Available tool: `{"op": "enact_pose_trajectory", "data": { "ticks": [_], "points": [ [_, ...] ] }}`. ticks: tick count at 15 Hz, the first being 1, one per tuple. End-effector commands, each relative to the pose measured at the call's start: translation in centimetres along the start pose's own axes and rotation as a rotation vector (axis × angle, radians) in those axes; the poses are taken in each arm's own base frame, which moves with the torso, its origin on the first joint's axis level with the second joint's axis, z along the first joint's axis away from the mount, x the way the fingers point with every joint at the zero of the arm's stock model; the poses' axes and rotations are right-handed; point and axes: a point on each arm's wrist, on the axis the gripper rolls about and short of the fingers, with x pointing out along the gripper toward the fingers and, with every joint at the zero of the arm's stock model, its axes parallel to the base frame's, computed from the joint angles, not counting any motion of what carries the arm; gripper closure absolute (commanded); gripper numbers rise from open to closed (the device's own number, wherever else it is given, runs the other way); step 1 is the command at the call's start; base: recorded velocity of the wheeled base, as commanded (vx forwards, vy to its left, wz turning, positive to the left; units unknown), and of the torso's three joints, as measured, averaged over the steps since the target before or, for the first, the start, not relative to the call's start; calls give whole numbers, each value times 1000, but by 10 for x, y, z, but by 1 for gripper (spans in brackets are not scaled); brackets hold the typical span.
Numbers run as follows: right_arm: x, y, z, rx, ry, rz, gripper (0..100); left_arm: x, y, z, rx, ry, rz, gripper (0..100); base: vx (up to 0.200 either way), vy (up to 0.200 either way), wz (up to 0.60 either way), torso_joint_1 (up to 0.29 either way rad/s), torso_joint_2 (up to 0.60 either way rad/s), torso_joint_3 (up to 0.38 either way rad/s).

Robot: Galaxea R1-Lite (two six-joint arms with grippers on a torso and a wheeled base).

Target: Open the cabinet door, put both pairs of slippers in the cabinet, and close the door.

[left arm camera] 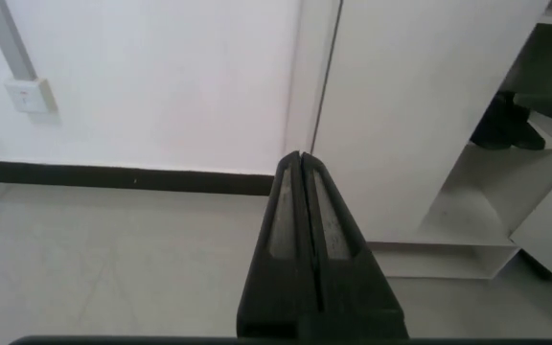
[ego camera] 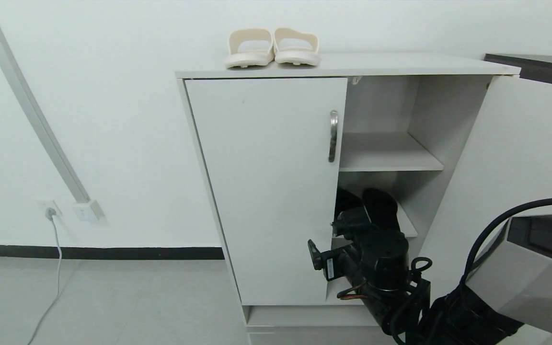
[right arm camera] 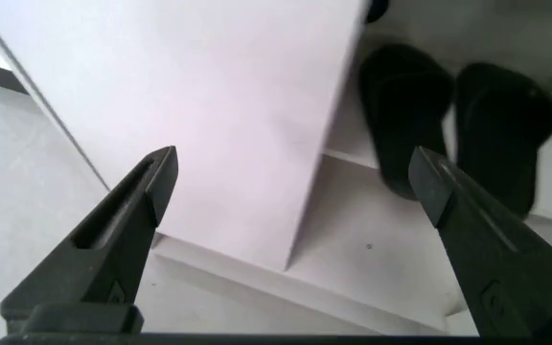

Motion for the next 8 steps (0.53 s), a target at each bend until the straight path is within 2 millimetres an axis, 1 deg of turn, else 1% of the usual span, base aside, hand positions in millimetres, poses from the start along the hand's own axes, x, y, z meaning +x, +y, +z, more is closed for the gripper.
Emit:
{"op": "enact_pose_trajectory", "data": {
  "ticks": [1, 6, 8],
  "points": [
    [0, 0, -1, 1, 1, 1, 0, 0, 0, 0, -1, 2, 1, 100, 0, 200, 0, 2, 2, 2],
    [1, -2, -1, 3, 1, -6, 0, 0, 0, 0, -1, 2, 3, 100, 0, 200, 0, 2, 2, 3],
    [3, -4, 1, 8, -8, -12, 0, 0, 0, 0, 1, 1, 7, 100, 0, 0, 0, 0, 0, 0]
  ]
}}
